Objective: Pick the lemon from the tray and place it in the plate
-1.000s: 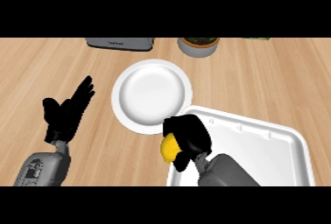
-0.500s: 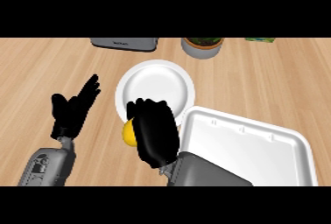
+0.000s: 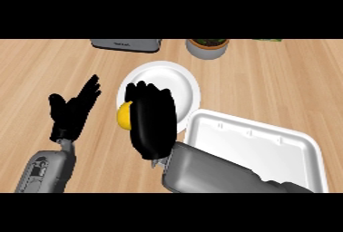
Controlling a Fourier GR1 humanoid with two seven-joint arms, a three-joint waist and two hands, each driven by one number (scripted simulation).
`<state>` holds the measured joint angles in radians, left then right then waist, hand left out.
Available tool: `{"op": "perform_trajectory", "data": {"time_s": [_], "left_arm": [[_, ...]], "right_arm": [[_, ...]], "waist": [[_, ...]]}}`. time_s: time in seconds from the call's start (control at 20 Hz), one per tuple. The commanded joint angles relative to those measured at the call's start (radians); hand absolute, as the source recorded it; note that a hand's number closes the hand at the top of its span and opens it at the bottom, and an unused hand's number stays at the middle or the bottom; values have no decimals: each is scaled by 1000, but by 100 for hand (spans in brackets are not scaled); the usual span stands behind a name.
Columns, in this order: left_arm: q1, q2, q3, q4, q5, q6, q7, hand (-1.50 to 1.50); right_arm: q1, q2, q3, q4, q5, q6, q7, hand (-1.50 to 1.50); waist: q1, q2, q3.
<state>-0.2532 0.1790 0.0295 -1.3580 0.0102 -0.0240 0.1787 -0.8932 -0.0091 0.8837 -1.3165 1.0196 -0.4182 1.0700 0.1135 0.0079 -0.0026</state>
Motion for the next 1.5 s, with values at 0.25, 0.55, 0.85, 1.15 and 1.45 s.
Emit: {"op": "perform_trajectory", "data": {"time_s": [0.25, 0.55, 0.85, 1.15, 1.45], "left_arm": [[42, -3, 11, -3, 0, 5, -44, 0], [34, 17, 40, 18, 8, -1, -41, 0], [20, -6, 16, -1, -19, 28, -27, 0], [7, 15, 41, -31, 7, 12, 20, 0], [1, -16, 23, -35, -21, 54, 33, 0]], "right_arm": [[-50, 9, -15, 206, -37, -225, 172, 150], [-92, 9, -20, 351, -144, -203, 93, 150], [12, 9, -89, 431, -417, -289, -121, 150], [-90, 9, -118, 567, -590, -284, -429, -150], [-98, 9, -62, 418, -585, -461, -548, -150]], "waist": [[-27, 4, 1], [-57, 2, 2], [-45, 16, 4], [-58, 6, 3], [-68, 2, 4]]}}
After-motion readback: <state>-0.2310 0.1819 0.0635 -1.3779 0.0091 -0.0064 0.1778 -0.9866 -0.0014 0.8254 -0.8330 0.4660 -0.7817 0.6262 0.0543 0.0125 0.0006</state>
